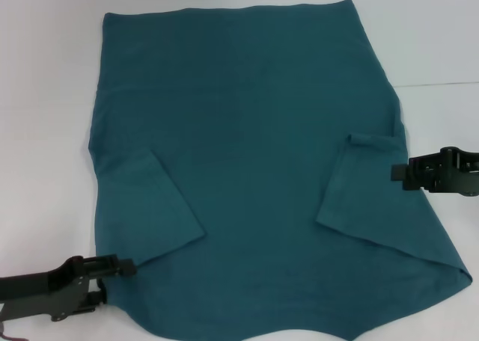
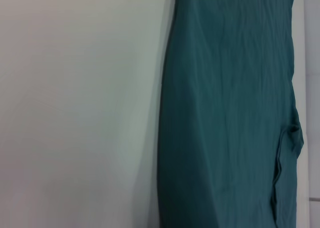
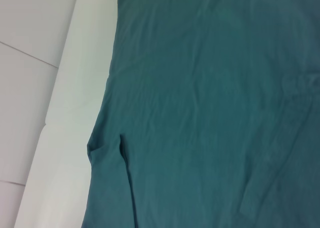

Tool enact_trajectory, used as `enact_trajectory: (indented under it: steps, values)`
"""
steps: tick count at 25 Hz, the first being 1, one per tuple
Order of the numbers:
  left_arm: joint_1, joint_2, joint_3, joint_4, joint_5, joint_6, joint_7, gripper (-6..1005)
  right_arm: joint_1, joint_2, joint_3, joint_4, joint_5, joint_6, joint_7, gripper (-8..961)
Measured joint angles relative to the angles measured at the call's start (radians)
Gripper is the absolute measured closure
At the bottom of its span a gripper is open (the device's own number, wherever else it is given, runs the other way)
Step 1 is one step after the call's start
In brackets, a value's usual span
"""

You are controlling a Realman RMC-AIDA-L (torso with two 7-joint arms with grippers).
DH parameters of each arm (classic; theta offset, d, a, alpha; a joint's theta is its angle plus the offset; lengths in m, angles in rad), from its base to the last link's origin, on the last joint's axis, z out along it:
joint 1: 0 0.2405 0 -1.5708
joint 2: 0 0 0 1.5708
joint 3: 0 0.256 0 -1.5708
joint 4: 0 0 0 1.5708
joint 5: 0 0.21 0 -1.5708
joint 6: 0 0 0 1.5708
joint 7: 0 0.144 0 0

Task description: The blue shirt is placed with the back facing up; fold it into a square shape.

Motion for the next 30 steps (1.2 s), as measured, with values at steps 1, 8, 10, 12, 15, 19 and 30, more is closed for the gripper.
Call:
enact_trajectory:
  steps: [1, 8, 10, 12, 15, 19, 30]
  values:
    - [-0.001, 0.0, -0.002, -0.002, -0.001, -0.001, -0.003, 306, 0.0, -0.001, 0.0, 0.0, 0.002, 0.0, 0.0, 538]
    - [0.007, -0.001, -0.009, 0.006, -0.02, 0.0, -0.01, 411, -0.006, -0.003, 0.008, 0.0, 0.011, -0.005, 0.0, 537]
    - [0.007, -0.001, -0.006, 0.004, -0.021, -0.001, -0.009, 454, -0.007, -0.004, 0.009, 0.0, 0.011, -0.006, 0.0, 537]
    - [0.006, -0.001, -0.005, 0.004, -0.021, -0.003, -0.007, 497, -0.007, -0.005, 0.009, 0.0, 0.011, -0.006, 0.0, 537]
    - [0.001, -0.001, -0.004, 0.005, -0.015, -0.003, -0.005, 561, -0.008, -0.006, 0.009, -0.004, 0.012, -0.01, -0.001, 538]
    - [0.0, 0.0, -0.003, 0.007, -0.012, -0.002, 0.0, 685, -0.008, -0.007, 0.009, -0.006, 0.012, -0.013, -0.003, 538]
    - [0.0, 0.008, -0.01, 0.008, -0.065, 0.051, 0.056, 979, -0.051, -0.053, 0.0, -0.009, -0.013, -0.084, -0.025, 537]
